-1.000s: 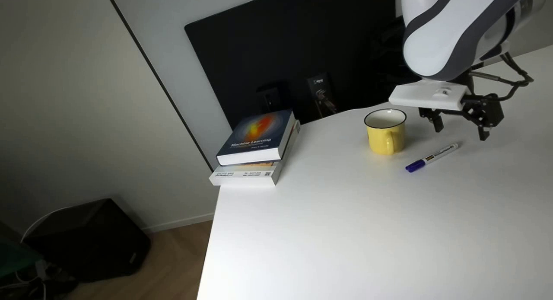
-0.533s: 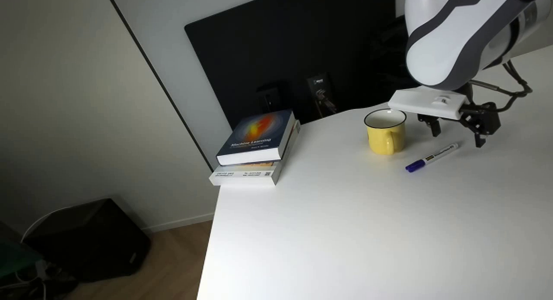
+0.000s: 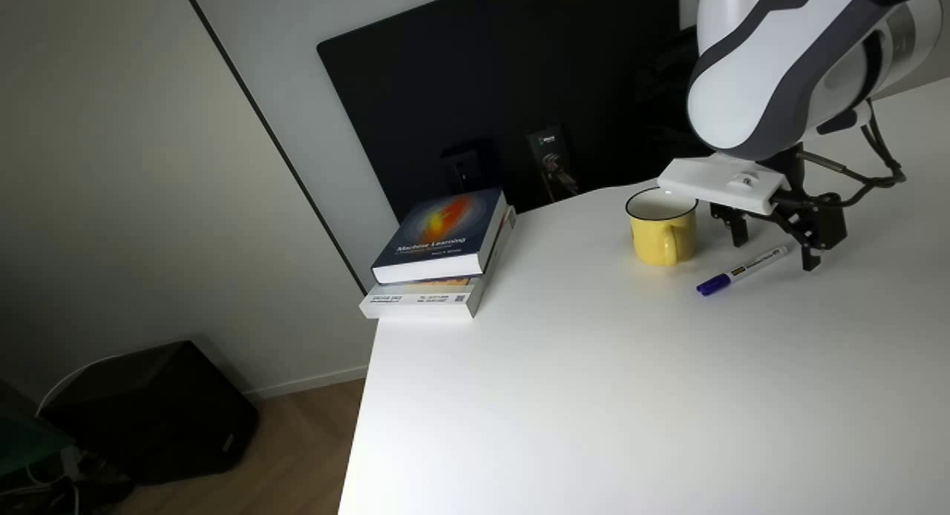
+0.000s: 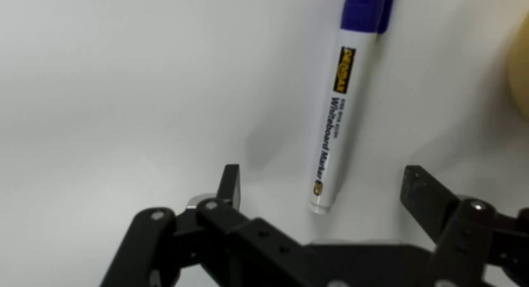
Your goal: Put the blue marker inside the yellow mug
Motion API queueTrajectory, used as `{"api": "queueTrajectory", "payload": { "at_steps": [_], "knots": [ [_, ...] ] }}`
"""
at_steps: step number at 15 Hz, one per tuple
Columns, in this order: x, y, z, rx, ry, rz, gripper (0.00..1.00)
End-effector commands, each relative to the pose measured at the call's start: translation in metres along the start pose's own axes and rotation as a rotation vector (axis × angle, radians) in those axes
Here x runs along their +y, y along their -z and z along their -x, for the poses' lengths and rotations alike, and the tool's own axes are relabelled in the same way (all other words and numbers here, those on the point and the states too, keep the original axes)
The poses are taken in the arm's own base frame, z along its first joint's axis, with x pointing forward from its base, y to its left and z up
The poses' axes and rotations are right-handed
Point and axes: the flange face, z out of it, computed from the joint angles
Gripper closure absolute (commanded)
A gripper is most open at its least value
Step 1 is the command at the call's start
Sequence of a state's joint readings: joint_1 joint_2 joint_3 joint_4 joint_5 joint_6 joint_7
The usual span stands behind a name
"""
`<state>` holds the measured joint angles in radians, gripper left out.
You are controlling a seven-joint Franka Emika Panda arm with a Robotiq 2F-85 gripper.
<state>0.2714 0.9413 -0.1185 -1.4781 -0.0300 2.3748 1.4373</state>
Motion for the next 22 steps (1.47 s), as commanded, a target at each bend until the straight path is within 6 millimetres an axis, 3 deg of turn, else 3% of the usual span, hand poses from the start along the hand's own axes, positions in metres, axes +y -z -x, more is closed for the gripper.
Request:
{"api": "queueTrajectory", "payload": {
  "at_steps": [1, 3, 13, 14, 22],
  "knots": [
    [0.001, 0.001, -0.001, -0.032, -0.051, -0.007, 0.0],
    [0.001, 0.001, -0.001, -0.034, -0.056, -0.011, 0.27],
    [-0.002, 0.005, -0.005, -0.034, -0.073, -0.033, 0.96],
    [-0.002, 0.005, -0.008, -0.032, -0.074, -0.033, 0.99],
    [-0.011, 0.029, -0.046, 0.046, -0.085, -0.049, 0.96]
  ]
}}
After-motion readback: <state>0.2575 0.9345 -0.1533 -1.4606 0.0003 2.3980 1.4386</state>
